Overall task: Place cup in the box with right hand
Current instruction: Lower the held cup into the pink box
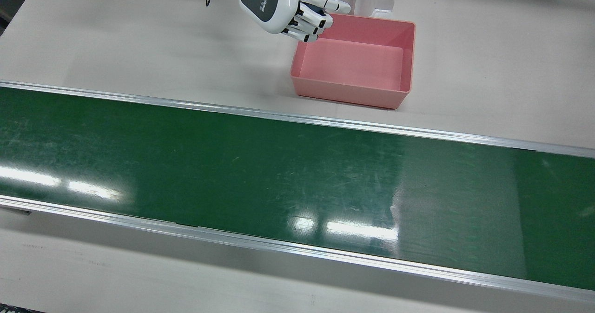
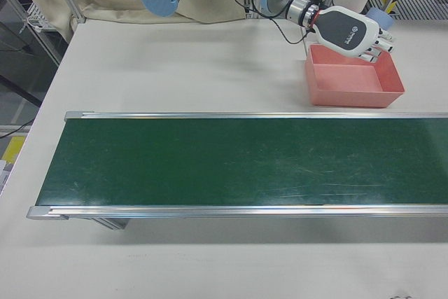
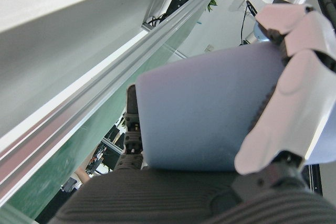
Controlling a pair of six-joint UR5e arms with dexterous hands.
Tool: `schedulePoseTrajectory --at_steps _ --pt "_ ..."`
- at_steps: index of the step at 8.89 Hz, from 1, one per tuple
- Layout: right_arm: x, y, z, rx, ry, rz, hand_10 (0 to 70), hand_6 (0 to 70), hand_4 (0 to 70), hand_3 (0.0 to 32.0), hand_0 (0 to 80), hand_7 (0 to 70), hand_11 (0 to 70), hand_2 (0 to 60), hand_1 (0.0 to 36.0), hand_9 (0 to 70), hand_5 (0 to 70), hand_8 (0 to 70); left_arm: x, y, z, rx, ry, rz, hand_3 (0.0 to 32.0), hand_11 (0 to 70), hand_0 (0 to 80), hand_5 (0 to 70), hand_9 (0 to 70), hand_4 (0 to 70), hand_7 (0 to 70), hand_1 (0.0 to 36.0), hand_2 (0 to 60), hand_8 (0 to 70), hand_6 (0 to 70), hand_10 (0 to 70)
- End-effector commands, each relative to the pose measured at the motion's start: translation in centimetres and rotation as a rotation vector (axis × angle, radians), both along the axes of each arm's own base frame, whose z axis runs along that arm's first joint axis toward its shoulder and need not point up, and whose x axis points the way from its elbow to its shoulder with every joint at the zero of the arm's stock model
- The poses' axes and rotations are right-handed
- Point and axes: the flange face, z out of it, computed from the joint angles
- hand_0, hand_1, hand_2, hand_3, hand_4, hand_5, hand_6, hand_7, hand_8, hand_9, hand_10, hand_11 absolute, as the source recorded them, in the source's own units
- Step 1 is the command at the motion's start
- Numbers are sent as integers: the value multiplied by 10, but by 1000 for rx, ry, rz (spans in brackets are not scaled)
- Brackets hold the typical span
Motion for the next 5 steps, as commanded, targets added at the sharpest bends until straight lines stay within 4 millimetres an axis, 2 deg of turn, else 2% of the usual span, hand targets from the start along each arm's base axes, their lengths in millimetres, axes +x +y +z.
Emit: schedulePoseTrajectory --at_steps 1,2,3,4,5 --pt "-12 10 3 0 -13 -27 39 38 126 0 442 110 71 190 124 8 33 0 0 0 0 0 0 0 0 0 0 0 0 0 0 0 0 0 0 0" --pt "-11 9 3 0 -15 -26 37 39 159 0 461 108 68 96 101 7 35 0 0 0 0 0 0 0 0 0 0 0 0 0 0 0 0 0 0 0" --pt "-11 9 3 -4 -18 -30 41 40 132 0 450 110 73 176 122 9 36 0 0 0 0 -1 0 0 0 0 0 0 0 0 0 0 0 0 0 0" --pt "-10 9 3 -6 -23 -33 41 40 122 0 441 112 73 224 133 13 36 0 0 0 0 0 0 0 0 0 0 0 0 0 0 0 0 0 0 0" --pt "-10 9 2 -8 -26 -35 46 38 130 0 454 101 81 163 116 6 37 0 0 0 0 0 0 0 0 0 0 0 0 0 0 0 0 0 0 0"
